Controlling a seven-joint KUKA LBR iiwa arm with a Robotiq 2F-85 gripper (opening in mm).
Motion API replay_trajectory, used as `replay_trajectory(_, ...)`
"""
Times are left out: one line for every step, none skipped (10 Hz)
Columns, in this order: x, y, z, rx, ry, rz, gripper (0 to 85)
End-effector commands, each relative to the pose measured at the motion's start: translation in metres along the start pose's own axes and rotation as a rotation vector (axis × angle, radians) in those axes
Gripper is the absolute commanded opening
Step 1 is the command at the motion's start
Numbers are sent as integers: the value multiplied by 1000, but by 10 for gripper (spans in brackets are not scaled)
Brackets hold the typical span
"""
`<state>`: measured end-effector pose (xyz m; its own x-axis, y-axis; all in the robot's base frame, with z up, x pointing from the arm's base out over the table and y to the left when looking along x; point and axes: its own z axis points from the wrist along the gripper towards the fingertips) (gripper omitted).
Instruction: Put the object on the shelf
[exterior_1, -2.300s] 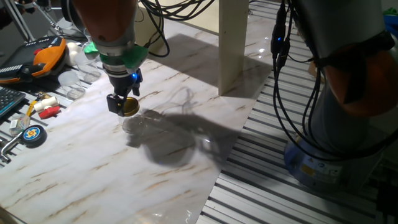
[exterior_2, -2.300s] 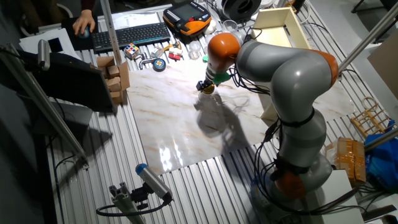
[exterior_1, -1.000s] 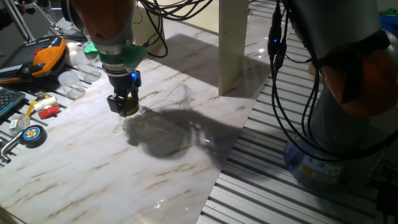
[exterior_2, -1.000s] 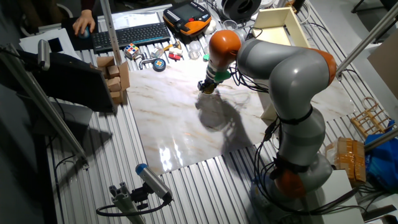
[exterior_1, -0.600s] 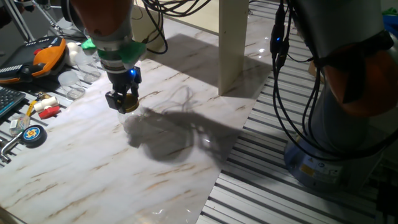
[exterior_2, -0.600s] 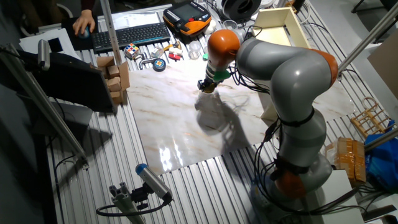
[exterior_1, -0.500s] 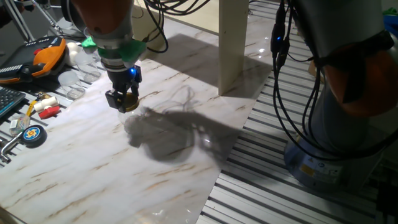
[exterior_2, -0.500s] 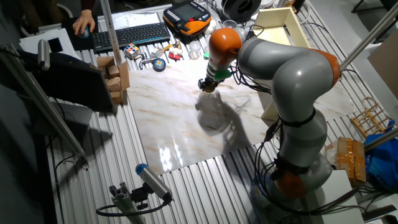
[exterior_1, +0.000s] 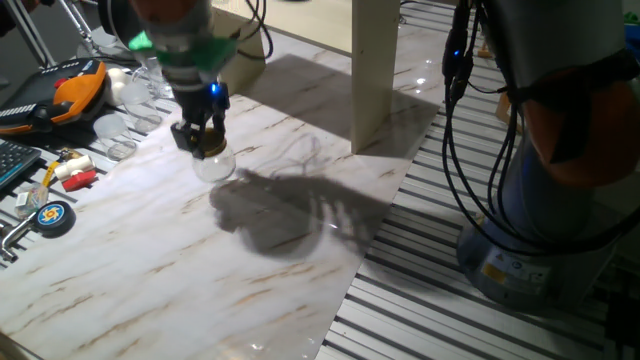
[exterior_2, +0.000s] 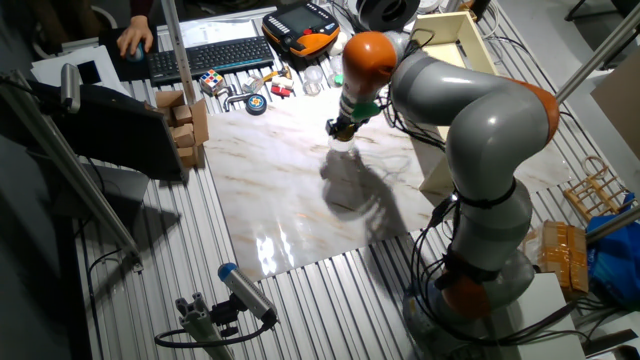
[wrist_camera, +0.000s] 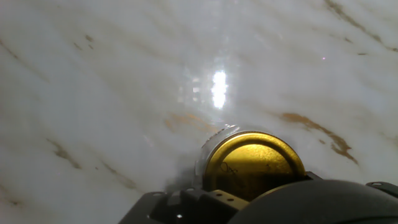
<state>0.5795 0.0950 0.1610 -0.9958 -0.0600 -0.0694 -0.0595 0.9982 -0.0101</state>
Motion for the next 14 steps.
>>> replay_trajectory(-1, -7, -6, 3, 1, -6, 0)
replay_trajectory(-1, -14, -13, 12, -3, -11, 0)
replay_trajectory(-1, -20, -18, 19, -4, -14, 0)
replay_trajectory(0, -26, -23, 22, -4, -11, 0)
replay_trajectory(2, -32, -27, 21, -1, -2, 0)
replay_trajectory(4, -39, -33, 20, 5, 3, 0)
replay_trajectory(5, -41, -35, 19, 12, 9, 0)
replay_trajectory(5, -41, -35, 17, 18, 18, 0)
replay_trajectory(5, -41, -35, 2, 21, 39, 0)
replay_trajectory(5, -41, -35, 7, 21, 76, 0)
replay_trajectory(5, -41, -35, 15, 21, 106, 0)
replay_trajectory(5, -41, -35, 15, 20, 123, 0)
replay_trajectory(5, -41, -35, 8, 19, 135, 0)
replay_trajectory(5, -41, -35, 0, 19, 145, 0)
